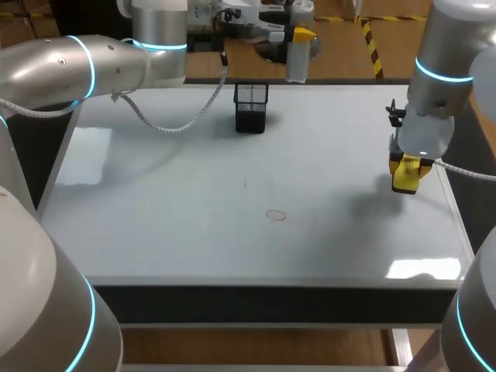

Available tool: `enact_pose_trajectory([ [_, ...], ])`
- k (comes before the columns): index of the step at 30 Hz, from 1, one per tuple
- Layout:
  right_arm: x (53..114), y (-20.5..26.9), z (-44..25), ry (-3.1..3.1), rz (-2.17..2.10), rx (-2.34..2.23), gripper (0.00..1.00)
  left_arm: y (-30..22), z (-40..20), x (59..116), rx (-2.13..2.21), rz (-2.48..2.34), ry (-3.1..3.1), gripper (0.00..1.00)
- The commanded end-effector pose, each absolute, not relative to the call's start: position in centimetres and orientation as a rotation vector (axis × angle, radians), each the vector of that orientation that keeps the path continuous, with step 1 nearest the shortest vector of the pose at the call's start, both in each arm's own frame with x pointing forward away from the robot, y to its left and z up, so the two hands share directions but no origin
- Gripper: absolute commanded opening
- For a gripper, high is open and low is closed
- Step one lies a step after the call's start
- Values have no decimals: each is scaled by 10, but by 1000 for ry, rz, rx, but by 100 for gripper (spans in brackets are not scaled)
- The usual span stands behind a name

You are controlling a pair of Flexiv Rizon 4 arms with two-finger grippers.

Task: Pick up the inspection probe, press it on each red-marked spot on the whiteboard one by one, put down the probe, pick up the eraser, and wipe off all the red marks.

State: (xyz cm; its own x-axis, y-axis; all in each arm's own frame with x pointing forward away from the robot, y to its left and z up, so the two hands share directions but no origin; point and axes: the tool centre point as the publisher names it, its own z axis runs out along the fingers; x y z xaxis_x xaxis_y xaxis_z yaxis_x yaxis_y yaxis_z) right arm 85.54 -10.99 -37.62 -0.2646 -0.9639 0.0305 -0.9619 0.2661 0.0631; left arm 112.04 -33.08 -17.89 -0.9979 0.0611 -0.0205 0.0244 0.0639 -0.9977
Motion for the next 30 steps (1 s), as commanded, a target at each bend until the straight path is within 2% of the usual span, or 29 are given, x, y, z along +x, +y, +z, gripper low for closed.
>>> enact_pose_trajectory([
  [1, 856, -111, -376, -2447, -45, 1868, 0, -331, -177, 1121, -92, 2125, -2273, 0],
  [8, 856, -111, -376, -2447, -45, 1868, 0, -330, -177, 1103, -135, 2128, -2296, 0],
  [21, 856, -111, -376, -2447, -45, 1868, 0, -311, -144, 1030, -239, 2202, -2241, 0],
  [30, 856, -111, -376, -2447, -45, 1868, 0, -295, -143, 971, -303, 2228, -2203, 0],
])
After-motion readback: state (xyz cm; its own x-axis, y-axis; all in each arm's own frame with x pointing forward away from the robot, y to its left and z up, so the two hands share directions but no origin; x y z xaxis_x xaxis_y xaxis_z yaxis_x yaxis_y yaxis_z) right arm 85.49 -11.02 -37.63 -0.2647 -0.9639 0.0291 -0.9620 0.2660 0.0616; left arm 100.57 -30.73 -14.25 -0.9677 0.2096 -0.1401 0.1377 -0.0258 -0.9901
